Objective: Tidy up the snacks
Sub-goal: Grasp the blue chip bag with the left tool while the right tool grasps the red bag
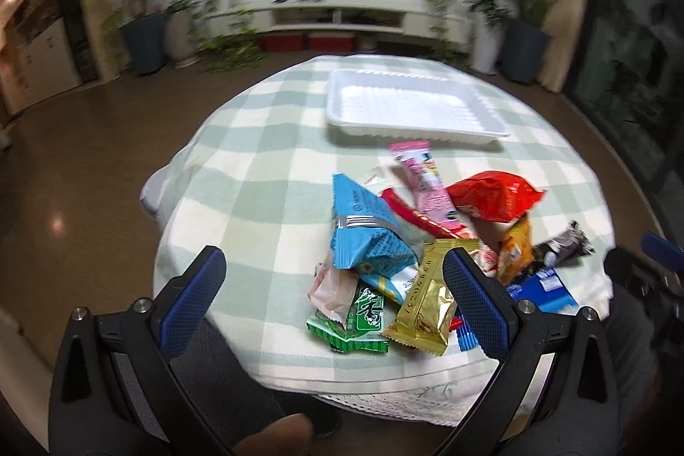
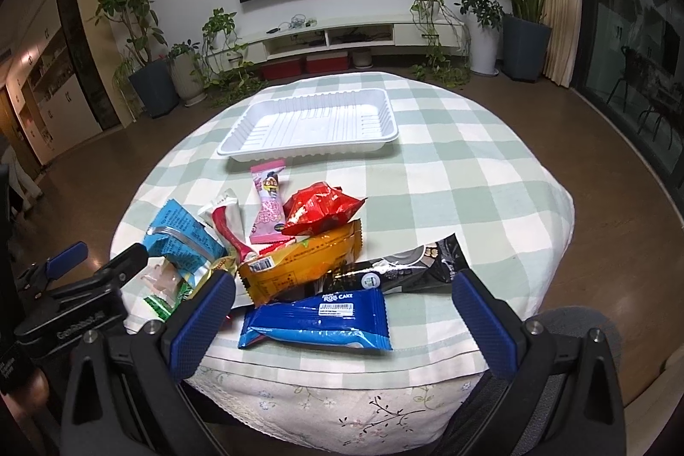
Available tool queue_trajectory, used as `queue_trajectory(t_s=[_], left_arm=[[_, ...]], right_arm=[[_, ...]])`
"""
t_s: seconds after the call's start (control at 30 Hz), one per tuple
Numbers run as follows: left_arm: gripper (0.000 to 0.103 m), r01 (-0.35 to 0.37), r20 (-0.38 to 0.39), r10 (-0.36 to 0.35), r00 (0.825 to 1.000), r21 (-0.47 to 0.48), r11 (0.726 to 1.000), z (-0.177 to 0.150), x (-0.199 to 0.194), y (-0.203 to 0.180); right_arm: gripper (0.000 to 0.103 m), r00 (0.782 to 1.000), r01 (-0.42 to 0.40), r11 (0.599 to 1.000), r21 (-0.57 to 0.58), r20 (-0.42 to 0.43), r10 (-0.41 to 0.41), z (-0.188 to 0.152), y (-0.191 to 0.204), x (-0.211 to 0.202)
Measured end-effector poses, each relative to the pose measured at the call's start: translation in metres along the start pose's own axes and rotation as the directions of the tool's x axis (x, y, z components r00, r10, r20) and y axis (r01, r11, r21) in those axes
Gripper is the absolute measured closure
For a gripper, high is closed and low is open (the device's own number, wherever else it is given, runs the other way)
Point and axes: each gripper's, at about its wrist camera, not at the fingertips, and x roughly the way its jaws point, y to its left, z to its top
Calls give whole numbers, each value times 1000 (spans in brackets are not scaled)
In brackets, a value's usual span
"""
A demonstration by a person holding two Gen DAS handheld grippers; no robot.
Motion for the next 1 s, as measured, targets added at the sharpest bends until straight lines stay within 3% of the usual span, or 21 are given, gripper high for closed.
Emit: queue_trajectory(t_s=[0.07,0.17,0.27,0.4,0.5,0.63,0.73,0.87,1.0], left_arm=[[0,35,17,-36,999,21,999,-4,-3,9],[0,20,-58,-15,998,81,996,-14,0,17],[0,33,-71,-29,997,56,998,-14,0,29],[0,149,-65,-151,986,-39,988,4,3,38],[0,186,-53,-188,981,-46,981,17,13,25],[1,175,-62,-177,982,-23,984,25,34,3],[9,176,-87,-178,980,-24,984,28,49,-2],[28,166,-113,-164,980,9,986,32,66,-7],[30,153,-143,-149,978,15,988,31,80,-6]], right_arm=[[0,999,-32,999,19,4,31,-1,-4,-1],[0,999,-45,999,24,-1,45,-7,-2,-1],[0,998,-60,998,24,-17,61,-10,1,0],[3,996,-85,996,31,-25,86,-7,0,-5],[5,994,-112,993,43,-15,112,-1,-5,-6],[7,989,-143,988,57,-21,144,5,-14,-2],[7,989,-145,987,63,-23,146,8,-18,1],[8,988,-147,987,70,-35,150,8,-23,11],[8,987,-150,986,72,-49,154,8,-26,16]])
